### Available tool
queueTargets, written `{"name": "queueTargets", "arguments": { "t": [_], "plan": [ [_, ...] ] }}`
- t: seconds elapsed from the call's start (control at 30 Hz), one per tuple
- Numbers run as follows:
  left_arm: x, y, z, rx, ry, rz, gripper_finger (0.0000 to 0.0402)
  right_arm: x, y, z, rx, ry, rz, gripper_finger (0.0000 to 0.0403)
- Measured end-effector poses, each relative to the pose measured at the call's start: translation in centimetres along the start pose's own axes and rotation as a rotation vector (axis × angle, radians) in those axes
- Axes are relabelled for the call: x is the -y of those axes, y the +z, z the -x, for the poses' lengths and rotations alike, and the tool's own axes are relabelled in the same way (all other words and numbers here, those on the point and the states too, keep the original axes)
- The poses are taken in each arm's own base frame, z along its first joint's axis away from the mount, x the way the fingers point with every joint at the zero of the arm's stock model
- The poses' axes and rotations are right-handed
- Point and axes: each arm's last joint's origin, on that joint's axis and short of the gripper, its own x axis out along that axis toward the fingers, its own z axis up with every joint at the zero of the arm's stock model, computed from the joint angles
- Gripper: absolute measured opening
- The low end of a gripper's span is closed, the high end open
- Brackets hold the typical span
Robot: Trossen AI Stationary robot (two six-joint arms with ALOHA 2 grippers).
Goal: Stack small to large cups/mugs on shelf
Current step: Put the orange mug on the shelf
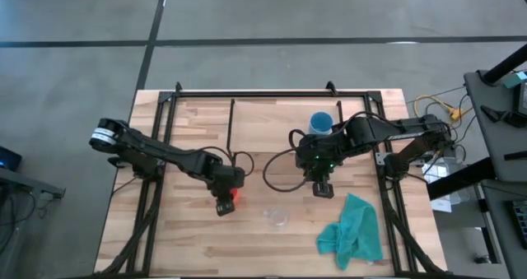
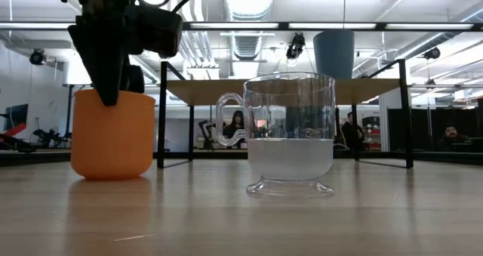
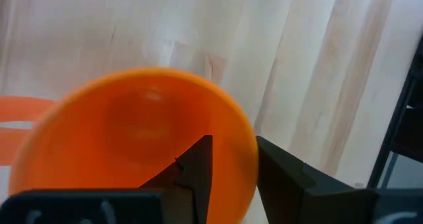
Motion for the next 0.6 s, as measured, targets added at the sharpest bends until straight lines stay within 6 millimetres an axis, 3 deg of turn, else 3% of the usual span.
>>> {"name": "queueTargets", "arguments": {
  "t": [0.2,0.37,0.6],
  "plan": [
    [0.1,0.0,0.5,0.015,-0.009,-0.005,0.0017,0.0,0.0,0.0,0.001,0.0,0.0,0.0065],
    [1.1,0.8,2.0,0.068,-0.046,-0.017,0.0005,0.0,0.0,0.0,0.001,0.0,0.0,0.0062],
    [4.1,3.2,7.5,0.258,-0.125,-0.119,0.0001,0.0,0.0,0.0,-0.001,0.0,-0.001,0.0059]
  ]
}}
